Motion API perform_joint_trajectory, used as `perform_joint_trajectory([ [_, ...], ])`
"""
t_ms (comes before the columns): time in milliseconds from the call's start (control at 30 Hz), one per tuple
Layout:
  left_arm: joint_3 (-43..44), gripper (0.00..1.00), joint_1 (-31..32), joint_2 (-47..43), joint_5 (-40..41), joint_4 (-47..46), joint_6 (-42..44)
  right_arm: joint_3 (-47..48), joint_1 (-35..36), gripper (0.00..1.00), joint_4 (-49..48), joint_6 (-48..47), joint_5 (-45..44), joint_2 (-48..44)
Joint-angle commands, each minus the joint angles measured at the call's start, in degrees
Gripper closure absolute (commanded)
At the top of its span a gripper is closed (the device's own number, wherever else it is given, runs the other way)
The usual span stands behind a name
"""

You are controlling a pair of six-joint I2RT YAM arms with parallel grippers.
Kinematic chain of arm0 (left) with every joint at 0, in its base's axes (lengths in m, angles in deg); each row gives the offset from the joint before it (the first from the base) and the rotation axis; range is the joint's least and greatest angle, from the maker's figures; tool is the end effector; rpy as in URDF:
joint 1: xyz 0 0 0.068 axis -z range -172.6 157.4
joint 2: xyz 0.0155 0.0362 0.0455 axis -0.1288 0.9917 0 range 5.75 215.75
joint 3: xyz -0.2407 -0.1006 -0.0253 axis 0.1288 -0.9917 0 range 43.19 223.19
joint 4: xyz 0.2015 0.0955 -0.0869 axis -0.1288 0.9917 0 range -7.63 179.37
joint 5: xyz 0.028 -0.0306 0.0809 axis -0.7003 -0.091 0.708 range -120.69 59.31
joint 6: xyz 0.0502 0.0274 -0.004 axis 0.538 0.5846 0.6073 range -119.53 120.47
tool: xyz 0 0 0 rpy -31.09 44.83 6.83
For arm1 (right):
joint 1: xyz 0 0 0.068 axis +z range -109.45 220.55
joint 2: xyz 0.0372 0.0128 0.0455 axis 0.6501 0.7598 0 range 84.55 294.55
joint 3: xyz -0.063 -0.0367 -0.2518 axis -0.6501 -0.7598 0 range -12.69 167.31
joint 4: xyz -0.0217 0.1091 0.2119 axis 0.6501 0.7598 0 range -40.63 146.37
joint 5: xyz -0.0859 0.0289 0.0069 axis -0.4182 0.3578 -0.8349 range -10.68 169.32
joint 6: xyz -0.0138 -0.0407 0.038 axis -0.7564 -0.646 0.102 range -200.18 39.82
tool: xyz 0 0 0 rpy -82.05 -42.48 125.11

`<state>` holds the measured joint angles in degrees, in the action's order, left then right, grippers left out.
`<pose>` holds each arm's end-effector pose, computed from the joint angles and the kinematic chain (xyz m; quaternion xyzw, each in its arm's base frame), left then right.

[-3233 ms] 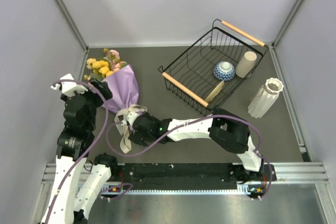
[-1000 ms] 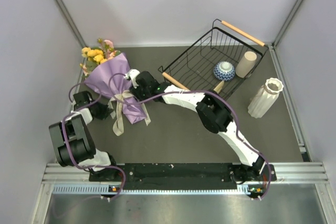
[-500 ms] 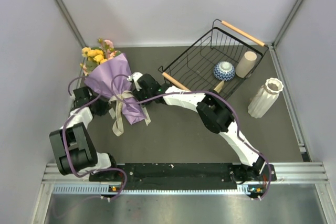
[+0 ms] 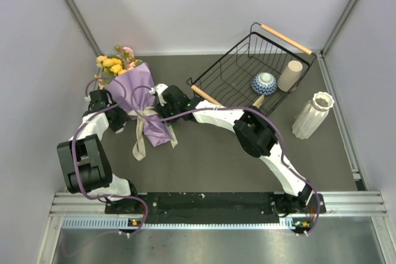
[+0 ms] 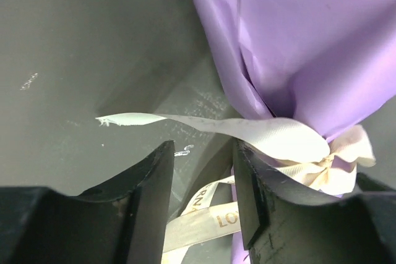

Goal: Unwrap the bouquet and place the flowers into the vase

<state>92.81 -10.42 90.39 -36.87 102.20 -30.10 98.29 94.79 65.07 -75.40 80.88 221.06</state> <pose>0.2659 0.0808 0.1939 -0.3753 0.8750 -0.0846 0.2939 0.3001 0.4186 0.1709 -0.3861 0.8248 0.2141 0.3531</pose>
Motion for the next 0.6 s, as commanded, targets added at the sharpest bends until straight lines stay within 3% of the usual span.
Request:
perform_joint_trajectory([
  [0, 1.17, 0.50, 4.37, -2.29, 5.29, 0.82, 7.97, -0.50, -0.01, 0.50, -1.29, 0.94, 1.51, -4.23],
  [167, 5.83, 0.45, 6.75, 0.44, 8.37, 6.18, 8.68, -0.41, -0.01, 0.50, -1.64, 1.46, 3.09, -3.97],
  [200, 6.01, 0.42, 6.75, 0.18, 8.02, 6.27, 8.60, -0.50, -0.01, 0.50, -1.64, 1.55, 3.27, -3.97],
  [267, 5.92, 0.26, 6.75, -1.23, 7.06, 6.18, 7.11, -0.67, -0.01, 0.50, -1.64, 1.55, 2.92, -4.06],
  [433, 4.70, 0.28, 6.23, -4.21, -0.84, 4.69, -0.70, -1.03, -0.01, 0.50, -1.64, 1.38, 2.30, -4.14],
  [567, -0.13, 0.28, 4.91, -8.26, -6.65, -1.63, -10.28, -1.20, -0.01, 0.50, -1.73, 1.38, 2.48, -4.41],
])
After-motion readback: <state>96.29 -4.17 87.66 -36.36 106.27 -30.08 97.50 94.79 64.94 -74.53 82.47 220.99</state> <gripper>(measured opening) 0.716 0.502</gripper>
